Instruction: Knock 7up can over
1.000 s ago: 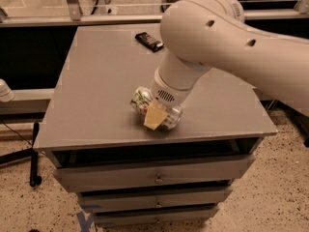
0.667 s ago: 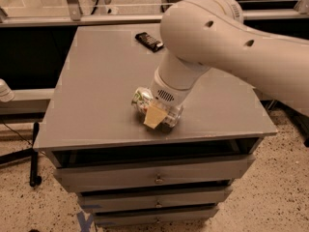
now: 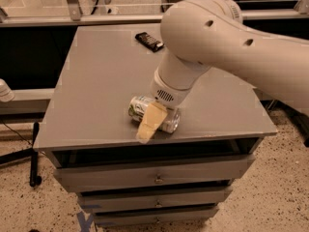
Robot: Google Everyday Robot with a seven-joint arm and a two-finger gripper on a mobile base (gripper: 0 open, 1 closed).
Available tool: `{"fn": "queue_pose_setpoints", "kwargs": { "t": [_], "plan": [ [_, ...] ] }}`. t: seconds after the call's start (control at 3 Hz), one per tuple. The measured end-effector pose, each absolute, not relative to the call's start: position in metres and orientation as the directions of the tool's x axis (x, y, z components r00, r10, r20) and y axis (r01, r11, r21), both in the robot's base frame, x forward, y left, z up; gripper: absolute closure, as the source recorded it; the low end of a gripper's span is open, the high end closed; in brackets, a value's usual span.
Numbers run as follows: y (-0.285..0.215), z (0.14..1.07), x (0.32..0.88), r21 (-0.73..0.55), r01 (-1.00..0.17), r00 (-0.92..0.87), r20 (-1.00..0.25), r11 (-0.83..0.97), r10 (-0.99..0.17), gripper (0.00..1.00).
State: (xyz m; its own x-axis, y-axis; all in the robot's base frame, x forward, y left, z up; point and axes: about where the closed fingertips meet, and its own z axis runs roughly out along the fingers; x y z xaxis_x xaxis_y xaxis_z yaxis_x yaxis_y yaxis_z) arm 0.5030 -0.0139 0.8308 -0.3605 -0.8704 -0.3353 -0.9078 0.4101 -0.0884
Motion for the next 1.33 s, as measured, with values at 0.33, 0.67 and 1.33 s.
{"fn": "queue_pose_setpoints", "kwargs": {
  "t": [0.33,0.67,1.33],
  "plan": [
    [-0.014,0.834,0.502,-0.083,-0.903,-0.367,-0.362,0.421,-0.857,0.00],
    [-0.016,0.842,0.500,-0.082,-0.893,-0.376,-0.404,0.443,-0.834,0.00],
    [-0.036,0.869,0.486,-0.092,-0.850,-0.358,-0.620,0.518,-0.698,0.00]
  ]
}}
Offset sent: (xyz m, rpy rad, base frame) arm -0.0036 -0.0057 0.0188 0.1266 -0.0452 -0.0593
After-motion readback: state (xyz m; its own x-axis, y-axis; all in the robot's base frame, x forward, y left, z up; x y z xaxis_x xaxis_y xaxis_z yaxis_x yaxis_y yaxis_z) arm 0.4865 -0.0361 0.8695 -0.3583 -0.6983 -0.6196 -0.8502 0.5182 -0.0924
